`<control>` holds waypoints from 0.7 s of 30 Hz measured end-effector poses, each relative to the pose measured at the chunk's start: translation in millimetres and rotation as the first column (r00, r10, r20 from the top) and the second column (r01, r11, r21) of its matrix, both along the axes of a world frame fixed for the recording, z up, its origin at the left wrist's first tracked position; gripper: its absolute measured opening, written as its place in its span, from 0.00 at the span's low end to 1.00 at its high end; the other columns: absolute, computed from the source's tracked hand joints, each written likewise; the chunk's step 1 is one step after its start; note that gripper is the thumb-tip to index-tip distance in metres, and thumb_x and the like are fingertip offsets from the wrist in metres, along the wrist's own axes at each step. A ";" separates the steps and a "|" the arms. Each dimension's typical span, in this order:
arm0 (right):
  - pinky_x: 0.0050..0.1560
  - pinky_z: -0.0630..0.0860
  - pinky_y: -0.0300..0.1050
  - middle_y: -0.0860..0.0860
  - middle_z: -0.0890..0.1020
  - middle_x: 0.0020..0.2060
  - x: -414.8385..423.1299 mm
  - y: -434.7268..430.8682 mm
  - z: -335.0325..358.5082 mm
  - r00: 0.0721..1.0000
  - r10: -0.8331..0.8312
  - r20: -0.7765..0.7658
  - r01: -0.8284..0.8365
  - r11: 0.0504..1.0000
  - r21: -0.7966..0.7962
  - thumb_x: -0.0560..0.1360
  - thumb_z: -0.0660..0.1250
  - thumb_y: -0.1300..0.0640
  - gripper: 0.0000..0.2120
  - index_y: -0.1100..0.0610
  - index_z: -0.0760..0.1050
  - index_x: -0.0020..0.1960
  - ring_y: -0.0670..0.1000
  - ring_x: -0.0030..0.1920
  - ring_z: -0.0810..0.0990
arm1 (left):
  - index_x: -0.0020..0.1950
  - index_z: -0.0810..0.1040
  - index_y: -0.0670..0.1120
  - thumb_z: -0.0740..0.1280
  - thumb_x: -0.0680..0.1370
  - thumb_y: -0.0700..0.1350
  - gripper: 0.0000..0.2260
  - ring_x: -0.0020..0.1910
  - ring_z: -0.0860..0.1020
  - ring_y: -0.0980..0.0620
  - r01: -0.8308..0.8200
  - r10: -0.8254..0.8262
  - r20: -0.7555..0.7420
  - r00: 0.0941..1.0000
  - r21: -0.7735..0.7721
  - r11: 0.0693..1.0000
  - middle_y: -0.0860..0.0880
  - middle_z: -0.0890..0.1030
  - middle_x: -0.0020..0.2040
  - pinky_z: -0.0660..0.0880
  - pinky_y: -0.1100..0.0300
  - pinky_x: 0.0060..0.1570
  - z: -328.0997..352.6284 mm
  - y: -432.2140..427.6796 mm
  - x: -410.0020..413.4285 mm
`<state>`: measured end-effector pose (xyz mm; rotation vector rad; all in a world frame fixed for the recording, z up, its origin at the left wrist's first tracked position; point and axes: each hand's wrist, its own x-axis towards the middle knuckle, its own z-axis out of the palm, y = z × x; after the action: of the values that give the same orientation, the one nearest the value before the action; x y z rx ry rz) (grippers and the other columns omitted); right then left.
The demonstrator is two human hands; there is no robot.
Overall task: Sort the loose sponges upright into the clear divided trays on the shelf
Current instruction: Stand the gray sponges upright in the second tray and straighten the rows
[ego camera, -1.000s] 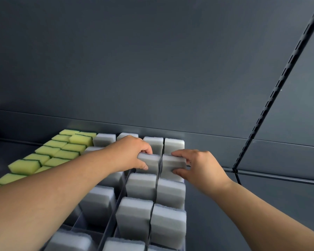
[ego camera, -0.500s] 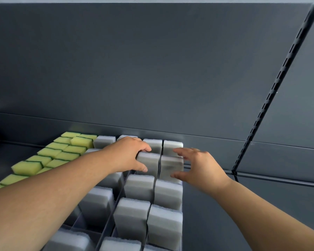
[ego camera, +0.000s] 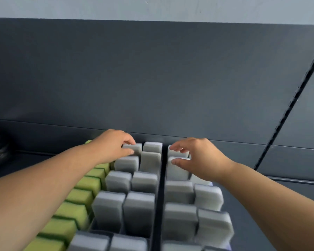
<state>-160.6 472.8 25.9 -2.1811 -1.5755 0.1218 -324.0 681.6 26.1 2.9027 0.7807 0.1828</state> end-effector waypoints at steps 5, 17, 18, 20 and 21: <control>0.56 0.71 0.37 0.42 0.79 0.60 -29.4 54.6 -9.8 0.990 -0.112 0.080 0.124 0.978 -0.166 0.75 0.67 0.49 0.18 0.46 0.74 0.65 0.46 0.60 0.77 | 0.59 0.79 0.55 0.69 0.72 0.60 0.19 0.51 0.77 0.57 0.167 -0.170 -0.081 0.982 -0.042 0.985 0.56 0.81 0.54 0.70 0.64 0.49 -8.2 37.1 -9.2; 0.56 0.68 0.43 0.47 0.76 0.60 -51.0 88.6 -20.5 0.937 -0.200 0.286 0.297 0.887 -0.353 0.70 0.71 0.47 0.22 0.45 0.73 0.62 0.51 0.59 0.74 | 0.59 0.78 0.53 0.72 0.70 0.57 0.20 0.56 0.74 0.50 0.361 -0.362 -0.137 0.922 -0.037 0.932 0.52 0.78 0.55 0.74 0.54 0.54 -23.9 41.8 -4.0; 0.55 0.68 0.43 0.46 0.77 0.58 -51.1 88.3 -20.4 0.939 -0.205 0.277 0.297 0.889 -0.349 0.69 0.71 0.47 0.21 0.46 0.74 0.61 0.51 0.58 0.75 | 0.59 0.78 0.53 0.72 0.70 0.56 0.19 0.56 0.74 0.50 0.358 -0.359 -0.120 0.925 -0.030 0.933 0.52 0.78 0.55 0.74 0.55 0.53 -24.5 41.1 -3.3; 0.54 0.71 0.43 0.46 0.78 0.56 -50.6 86.9 -20.9 0.944 -0.236 0.229 0.303 0.897 -0.322 0.68 0.72 0.49 0.20 0.46 0.74 0.59 0.51 0.55 0.76 | 0.59 0.77 0.53 0.71 0.71 0.55 0.18 0.57 0.74 0.50 0.351 -0.351 -0.083 0.933 -0.025 0.936 0.52 0.78 0.56 0.74 0.55 0.54 -25.6 40.5 -2.7; 0.55 0.73 0.44 0.47 0.78 0.55 -50.2 85.9 -20.7 0.946 -0.260 0.196 0.310 0.903 -0.299 0.67 0.73 0.50 0.20 0.46 0.74 0.58 0.51 0.54 0.76 | 0.59 0.77 0.52 0.71 0.71 0.54 0.17 0.57 0.74 0.50 0.348 -0.349 -0.069 0.935 -0.024 0.937 0.52 0.77 0.57 0.74 0.55 0.54 -26.4 40.7 -2.6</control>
<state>-210.8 558.7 5.2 -2.7159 -1.3666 0.1357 -326.6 722.3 -0.3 2.9885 0.2612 0.0365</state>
